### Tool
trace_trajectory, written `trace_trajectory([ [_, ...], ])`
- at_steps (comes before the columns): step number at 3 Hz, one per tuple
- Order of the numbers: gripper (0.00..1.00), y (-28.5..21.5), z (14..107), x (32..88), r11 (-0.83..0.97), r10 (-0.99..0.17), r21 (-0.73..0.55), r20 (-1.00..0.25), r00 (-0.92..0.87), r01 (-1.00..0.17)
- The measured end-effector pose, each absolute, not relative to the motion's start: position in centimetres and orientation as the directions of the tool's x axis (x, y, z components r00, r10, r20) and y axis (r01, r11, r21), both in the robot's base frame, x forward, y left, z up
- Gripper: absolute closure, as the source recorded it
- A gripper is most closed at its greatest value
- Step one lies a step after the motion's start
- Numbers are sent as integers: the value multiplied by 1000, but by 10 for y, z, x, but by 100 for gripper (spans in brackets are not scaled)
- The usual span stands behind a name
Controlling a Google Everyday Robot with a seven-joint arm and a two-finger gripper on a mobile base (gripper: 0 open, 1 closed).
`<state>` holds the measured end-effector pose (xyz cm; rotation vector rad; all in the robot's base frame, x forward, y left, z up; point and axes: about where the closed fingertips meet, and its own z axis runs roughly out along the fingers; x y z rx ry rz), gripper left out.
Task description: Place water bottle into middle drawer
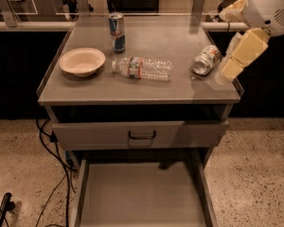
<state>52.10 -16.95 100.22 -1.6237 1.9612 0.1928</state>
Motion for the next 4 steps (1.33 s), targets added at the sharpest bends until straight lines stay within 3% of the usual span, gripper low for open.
trace_trajectory([
  [2, 0, -162, 1006, 526, 273, -814, -246, -575, -87, -930],
  [3, 0, -87, 981, 557, 230, -747, -197, -663, -43, -953],
  [4, 0, -46, 959, 573, 203, -718, -154, -695, -40, -967],
])
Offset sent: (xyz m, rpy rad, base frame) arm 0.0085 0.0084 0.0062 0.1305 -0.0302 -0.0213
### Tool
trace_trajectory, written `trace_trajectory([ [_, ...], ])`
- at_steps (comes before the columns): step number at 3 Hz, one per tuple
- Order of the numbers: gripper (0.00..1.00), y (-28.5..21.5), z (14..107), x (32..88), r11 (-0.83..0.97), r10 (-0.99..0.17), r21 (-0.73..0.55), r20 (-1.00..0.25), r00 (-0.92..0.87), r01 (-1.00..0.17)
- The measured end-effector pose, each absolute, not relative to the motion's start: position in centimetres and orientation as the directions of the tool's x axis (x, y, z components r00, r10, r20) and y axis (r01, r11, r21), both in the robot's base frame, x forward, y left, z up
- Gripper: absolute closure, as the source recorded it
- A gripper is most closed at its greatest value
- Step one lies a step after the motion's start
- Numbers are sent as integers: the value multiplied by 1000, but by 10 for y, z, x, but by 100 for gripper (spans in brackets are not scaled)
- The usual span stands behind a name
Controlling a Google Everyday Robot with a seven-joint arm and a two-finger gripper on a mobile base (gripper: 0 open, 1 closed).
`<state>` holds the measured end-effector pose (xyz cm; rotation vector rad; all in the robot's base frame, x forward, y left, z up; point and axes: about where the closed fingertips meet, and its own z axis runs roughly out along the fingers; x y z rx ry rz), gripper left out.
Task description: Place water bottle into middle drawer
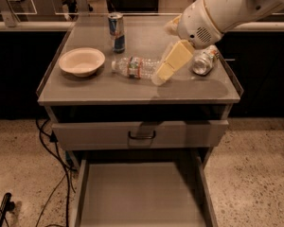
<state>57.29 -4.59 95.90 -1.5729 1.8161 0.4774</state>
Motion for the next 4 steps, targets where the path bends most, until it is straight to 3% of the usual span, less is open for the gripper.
trace_trajectory([
  [1, 0, -26, 934, 595, 206, -711, -159, -703, -36, -966],
  [4, 0, -51, 900, 660, 242, -760, -252, -649, -21, -937],
])
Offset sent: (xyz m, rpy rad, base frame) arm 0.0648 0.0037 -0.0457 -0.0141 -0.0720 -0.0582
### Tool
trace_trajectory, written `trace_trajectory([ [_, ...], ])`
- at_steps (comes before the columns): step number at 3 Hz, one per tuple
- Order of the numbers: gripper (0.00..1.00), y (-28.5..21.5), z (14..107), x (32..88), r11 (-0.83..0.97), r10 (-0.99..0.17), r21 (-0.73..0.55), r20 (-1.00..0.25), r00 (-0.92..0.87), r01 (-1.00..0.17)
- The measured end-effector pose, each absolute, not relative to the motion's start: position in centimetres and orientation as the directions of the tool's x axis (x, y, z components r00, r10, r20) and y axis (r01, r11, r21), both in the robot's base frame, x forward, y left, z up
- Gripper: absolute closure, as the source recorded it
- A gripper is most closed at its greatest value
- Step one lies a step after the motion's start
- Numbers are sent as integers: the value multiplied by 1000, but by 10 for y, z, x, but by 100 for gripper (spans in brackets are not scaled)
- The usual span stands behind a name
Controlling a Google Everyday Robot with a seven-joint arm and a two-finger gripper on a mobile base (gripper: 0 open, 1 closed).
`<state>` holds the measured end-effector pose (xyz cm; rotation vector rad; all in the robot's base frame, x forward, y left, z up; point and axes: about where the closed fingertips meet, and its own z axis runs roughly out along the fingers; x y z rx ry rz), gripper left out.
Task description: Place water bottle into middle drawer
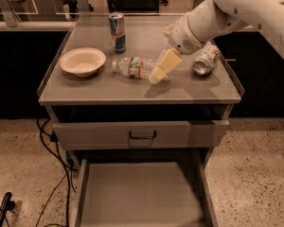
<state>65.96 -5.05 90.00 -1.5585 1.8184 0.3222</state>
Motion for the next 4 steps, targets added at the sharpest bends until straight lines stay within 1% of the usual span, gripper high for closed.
trace_trajectory([
  [2, 0, -41, 864, 676, 239, -772, -204, -633, -58, -949],
  [4, 0, -23, 841, 674, 205, -783, -176, -620, -53, -963],
])
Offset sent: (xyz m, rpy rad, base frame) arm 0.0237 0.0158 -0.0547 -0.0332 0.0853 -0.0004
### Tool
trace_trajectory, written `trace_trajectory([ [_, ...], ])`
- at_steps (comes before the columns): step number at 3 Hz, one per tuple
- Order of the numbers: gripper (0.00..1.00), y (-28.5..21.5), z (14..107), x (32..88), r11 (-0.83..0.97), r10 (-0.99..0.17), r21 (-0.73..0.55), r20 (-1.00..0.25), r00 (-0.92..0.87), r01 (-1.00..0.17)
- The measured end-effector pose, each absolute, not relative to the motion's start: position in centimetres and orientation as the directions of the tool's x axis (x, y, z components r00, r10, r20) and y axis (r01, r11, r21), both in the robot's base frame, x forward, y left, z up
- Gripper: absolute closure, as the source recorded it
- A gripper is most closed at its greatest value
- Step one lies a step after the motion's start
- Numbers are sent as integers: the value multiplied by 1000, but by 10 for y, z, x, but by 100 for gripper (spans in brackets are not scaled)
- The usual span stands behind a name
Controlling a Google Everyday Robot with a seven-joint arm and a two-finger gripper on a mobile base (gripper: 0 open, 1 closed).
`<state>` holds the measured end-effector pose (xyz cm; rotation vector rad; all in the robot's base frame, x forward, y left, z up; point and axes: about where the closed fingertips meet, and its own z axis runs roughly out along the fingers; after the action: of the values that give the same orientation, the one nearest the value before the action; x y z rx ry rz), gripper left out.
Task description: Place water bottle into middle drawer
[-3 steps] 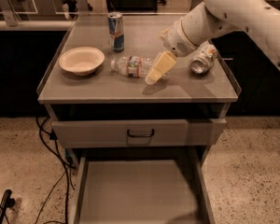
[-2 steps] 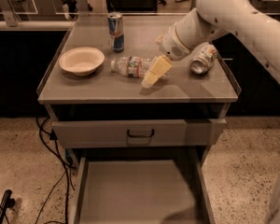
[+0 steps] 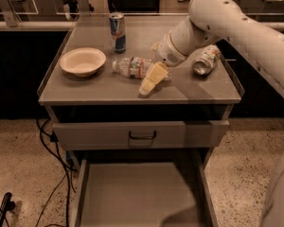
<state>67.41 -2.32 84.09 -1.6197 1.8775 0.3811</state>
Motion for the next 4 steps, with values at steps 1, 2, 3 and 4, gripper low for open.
trace_trajectory([
  [1, 18, -23, 841, 674, 205, -783, -176, -620, -53, -963],
  [2, 43, -23, 841, 674, 205, -783, -176, -620, -53, -963],
  [3, 72, -23, 841, 674, 205, -783, -176, -620, -53, -963],
  [4, 97, -23, 841, 674, 205, -783, -176, -620, -53, -963],
])
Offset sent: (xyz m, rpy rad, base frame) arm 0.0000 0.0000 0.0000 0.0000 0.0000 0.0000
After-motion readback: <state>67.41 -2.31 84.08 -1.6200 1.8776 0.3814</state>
